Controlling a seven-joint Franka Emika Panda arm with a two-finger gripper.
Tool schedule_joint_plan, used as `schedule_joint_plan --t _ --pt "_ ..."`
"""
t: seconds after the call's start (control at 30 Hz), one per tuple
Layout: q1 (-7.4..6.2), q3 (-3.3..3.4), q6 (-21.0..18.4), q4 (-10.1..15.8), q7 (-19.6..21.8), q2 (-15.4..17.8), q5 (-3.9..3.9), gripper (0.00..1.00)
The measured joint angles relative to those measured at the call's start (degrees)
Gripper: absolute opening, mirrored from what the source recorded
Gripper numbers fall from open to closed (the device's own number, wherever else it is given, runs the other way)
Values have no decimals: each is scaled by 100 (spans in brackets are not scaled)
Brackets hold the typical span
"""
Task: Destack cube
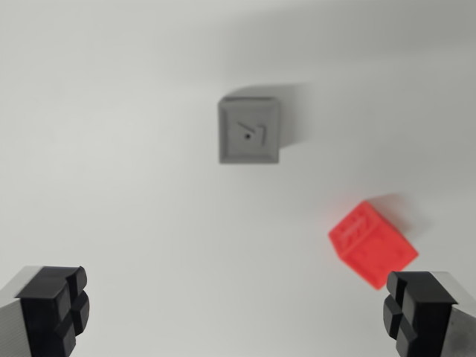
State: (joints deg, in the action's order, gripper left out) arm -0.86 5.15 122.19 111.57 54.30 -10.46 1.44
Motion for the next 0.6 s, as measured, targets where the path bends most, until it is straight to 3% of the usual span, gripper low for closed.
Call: schedule_joint_plan --t 0.6 --pt "0 0 -331 -201 12 131 -16 100"
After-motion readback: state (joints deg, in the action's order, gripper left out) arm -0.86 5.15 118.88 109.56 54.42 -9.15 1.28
